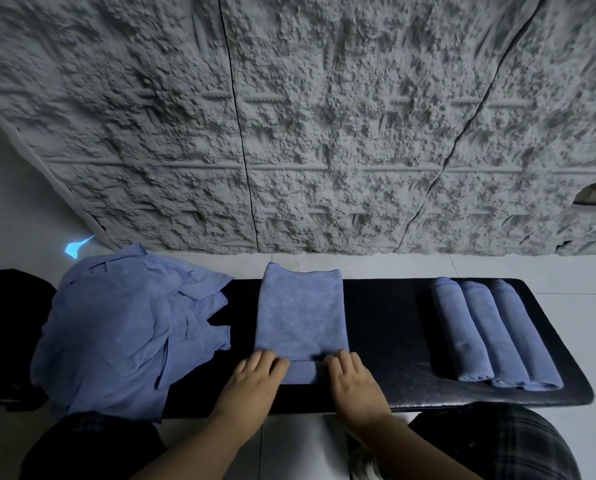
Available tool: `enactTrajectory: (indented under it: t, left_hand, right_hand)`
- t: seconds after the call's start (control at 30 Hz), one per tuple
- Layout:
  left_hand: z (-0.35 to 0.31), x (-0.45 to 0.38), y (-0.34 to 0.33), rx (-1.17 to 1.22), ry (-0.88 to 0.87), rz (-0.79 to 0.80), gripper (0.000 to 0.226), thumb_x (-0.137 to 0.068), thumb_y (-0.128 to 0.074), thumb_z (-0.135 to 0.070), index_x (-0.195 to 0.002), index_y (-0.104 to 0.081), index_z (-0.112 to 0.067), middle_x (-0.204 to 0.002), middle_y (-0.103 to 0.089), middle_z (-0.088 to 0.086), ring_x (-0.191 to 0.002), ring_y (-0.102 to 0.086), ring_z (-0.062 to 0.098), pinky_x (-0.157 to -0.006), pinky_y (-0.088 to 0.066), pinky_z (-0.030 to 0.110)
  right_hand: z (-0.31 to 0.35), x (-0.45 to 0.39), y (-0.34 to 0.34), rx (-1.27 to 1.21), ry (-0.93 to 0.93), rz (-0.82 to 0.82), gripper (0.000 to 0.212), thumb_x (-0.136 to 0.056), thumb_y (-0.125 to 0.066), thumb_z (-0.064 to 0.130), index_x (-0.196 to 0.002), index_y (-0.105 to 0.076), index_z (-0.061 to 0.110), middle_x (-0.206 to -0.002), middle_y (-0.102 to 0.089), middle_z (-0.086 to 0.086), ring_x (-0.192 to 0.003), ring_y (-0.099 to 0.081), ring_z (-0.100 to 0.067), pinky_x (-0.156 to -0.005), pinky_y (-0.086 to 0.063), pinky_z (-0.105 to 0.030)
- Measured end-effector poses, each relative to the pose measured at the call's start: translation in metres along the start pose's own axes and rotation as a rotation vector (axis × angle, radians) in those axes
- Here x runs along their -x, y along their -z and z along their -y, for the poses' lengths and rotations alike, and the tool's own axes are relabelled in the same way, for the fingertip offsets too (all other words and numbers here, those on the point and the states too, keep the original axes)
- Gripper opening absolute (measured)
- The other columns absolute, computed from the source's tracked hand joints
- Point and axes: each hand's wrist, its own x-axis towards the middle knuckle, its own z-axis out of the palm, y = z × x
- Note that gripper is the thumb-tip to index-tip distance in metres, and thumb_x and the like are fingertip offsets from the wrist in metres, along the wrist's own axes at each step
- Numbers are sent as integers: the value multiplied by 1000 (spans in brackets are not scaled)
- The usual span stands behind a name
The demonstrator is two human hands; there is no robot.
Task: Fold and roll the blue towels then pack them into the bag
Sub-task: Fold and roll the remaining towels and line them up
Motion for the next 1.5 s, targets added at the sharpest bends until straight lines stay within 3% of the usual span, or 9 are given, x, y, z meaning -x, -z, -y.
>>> enactTrajectory:
  t: [0.17, 0.27, 0.37, 0.53, 0.77, 1.0, 1.17, 1.37, 1.5]
  left_hand:
    - [2, -6, 1, -49, -60, -28, 77, -26, -75, -2, -95, -47, -19, -76, -54, -2, -67, -55, 17, -60, -51, 26]
    - [4, -11, 3, 6, 21, 2, 76, -24, -76, -3, -91, -50, -27, -73, -53, -8, -68, -56, 15, -58, -48, 27]
    - [7, -14, 4, 85, 90, 77, 75, -24, -74, -1, -83, -45, -37, -69, -47, -17, -64, -53, 9, -55, -37, 20]
    - [12, -5, 5, 59, 96, 172, 73, -24, -74, -3, -81, -50, -39, -64, -48, -22, -62, -48, 4, -58, -17, 12]
    - [11, 0, 1, -41, 105, -110, 21, -74, -59, -23, -70, -39, -30, -59, -49, -13, -67, -34, 12, -60, -18, 31]
    - [-12, -10, 12, -155, 33, -207, 26, -64, -30, -4, -65, -51, -20, -66, -46, -1, -62, -48, 20, -58, -36, 31]
    - [-14, -6, 4, -131, -6, -158, 27, -68, -33, -8, -70, -58, -19, -67, -51, -2, -63, -54, 18, -57, -41, 28]
    - [-4, 16, -9, -27, -74, -152, 49, -60, -55, -10, -108, -49, -15, -102, -60, 0, -95, -51, 19, -90, -34, 32]
    - [3, 18, -5, 19, -82, -66, 80, -43, -80, -5, -115, -47, -16, -114, -47, -3, -104, -45, 16, -98, -31, 34]
  right_hand:
    - [3, -7, 7, -11, -65, 57, 49, -45, -80, 19, -90, -61, 18, -81, -59, 5, -66, -54, -11, -54, -48, -16]
    - [2, -12, 9, 33, -93, 34, 23, -64, -53, 22, -82, -68, 22, -77, -60, 7, -63, -56, -11, -54, -50, -19]
    - [2, -13, 14, -12, -195, 68, 31, -67, -37, 22, -81, -64, 23, -75, -60, 8, -64, -57, -12, -59, -51, -27]
    - [0, -4, 18, -171, -252, 221, 35, -95, -12, 39, -111, -41, 25, -108, -50, 6, -103, -46, -17, -88, -26, -32]
    - [1, -7, 18, -63, -266, 243, 50, -88, -8, 46, -110, -46, 22, -109, -54, 7, -100, -48, -17, -78, -24, -32]
    - [15, -9, 19, 37, -214, -62, 9, -67, -44, 19, -72, -51, 21, -71, -53, 2, -64, -44, -16, -48, -40, -25]
    - [25, -9, 9, -131, -156, 14, 50, -37, -88, 9, -72, -54, 23, -73, -55, 7, -61, -55, -6, -47, -41, -13]
    - [20, -5, 5, -111, -92, -80, 22, -64, -44, 20, -84, -53, 25, -84, -53, 8, -78, -40, -6, -66, -44, -11]
    - [16, -2, 8, -121, -40, -57, 45, -55, -71, 19, -96, -53, 21, -90, -56, 5, -81, -36, -7, -64, -48, -14]
